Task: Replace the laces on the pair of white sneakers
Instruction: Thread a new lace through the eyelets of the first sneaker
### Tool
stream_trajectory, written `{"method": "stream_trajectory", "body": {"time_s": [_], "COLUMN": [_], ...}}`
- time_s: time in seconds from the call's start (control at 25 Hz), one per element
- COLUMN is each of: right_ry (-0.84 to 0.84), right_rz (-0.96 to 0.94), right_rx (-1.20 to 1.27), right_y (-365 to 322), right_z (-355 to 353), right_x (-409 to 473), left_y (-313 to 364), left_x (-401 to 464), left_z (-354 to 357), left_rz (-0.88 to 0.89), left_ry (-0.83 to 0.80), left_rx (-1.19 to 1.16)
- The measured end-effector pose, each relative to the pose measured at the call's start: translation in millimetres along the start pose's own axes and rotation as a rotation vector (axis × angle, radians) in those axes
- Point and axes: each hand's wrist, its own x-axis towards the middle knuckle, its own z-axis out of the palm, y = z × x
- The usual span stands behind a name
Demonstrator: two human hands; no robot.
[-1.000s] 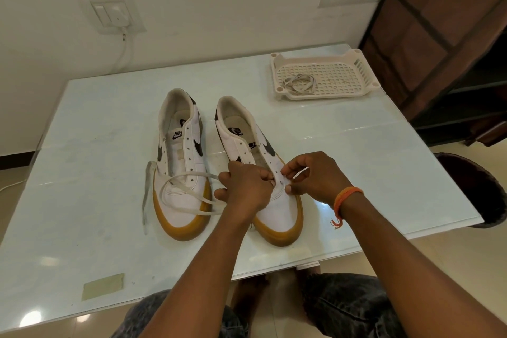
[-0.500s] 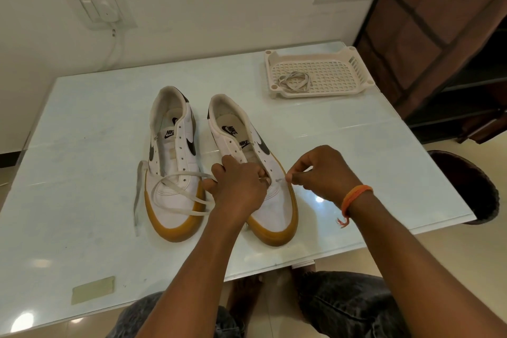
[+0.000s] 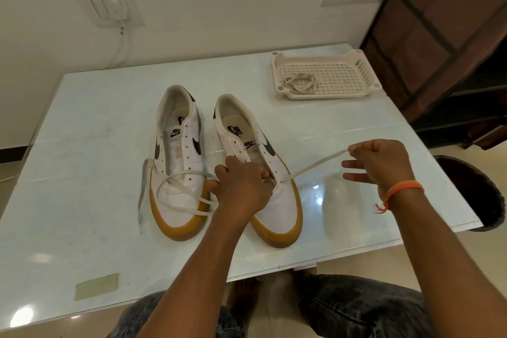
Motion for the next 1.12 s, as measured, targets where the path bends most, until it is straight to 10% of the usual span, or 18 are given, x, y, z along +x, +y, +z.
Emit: {"method": "stream_trajectory", "body": {"time_s": [0.16,0.36,0.52,0.84,1.12], "right_ry": [-0.257,-0.464,-0.520,-0.063,-0.541], "right_rz": [-0.397,-0.451,-0.394,-0.192,-0.472], "right_rx": [-0.508,-0.558,-0.525,-0.317,-0.543], "right_y": [5,8,5,2,-3], "right_z": [36,57,55,9,61], "right_x": [-18,-34,-29,0,-40], "left_y": [-19,-44,-42,-45,-46], "left_x": [12,26,30,32,34], "left_z": [-13,-29,-18,-17,-18], "left_rz": [0.082,0.236,0.241,0.243,0.242], "left_ry": [-0.065,0.376,0.310,0.349,0.349], "left_rx": [-0.287,-0.507,-0.405,-0.527,-0.502]}}
